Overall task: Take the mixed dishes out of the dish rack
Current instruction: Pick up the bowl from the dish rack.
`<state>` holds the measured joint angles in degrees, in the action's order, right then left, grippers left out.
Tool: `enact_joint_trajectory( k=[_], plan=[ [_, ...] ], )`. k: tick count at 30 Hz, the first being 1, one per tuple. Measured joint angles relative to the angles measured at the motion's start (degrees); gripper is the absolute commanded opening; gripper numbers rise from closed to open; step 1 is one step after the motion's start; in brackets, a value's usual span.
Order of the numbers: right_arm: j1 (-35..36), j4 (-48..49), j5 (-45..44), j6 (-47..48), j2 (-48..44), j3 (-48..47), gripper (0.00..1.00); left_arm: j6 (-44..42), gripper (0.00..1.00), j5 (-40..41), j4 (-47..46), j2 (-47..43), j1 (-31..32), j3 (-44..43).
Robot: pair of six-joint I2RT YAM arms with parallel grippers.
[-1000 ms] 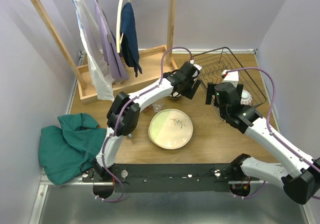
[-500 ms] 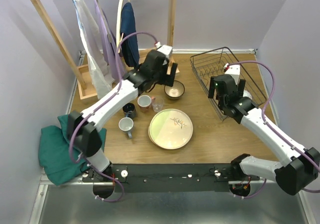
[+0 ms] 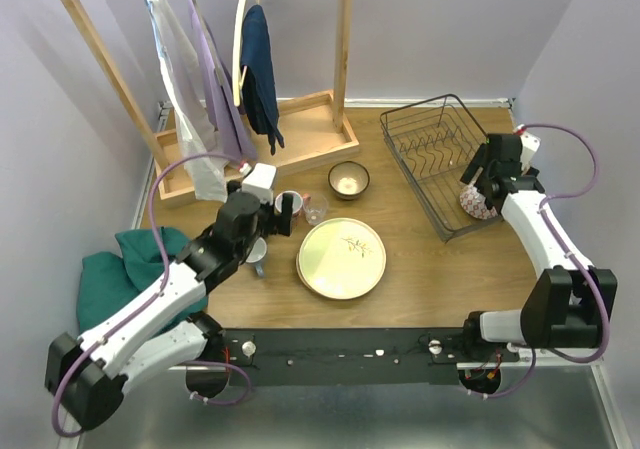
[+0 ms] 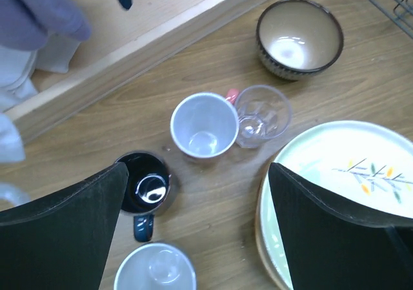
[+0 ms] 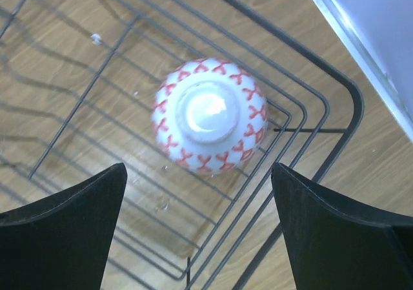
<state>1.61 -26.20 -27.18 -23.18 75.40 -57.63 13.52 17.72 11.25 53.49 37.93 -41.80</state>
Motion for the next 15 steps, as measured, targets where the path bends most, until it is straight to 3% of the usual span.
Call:
enact_joint_trajectory(
  k=[7,15],
  plan=[
    [-7.87,1.79,5.27,-2.64,6.03,-0.39,1.0,-3.8,0.99,2.43,-6.88,-10.73,-0.28,12.15],
    [-10.1,4.09,9.9,-3.39,10.71,-0.92,1.0,-7.61,0.99,4.74,-11.45,-11.65,-0.33,13.35]
  ],
)
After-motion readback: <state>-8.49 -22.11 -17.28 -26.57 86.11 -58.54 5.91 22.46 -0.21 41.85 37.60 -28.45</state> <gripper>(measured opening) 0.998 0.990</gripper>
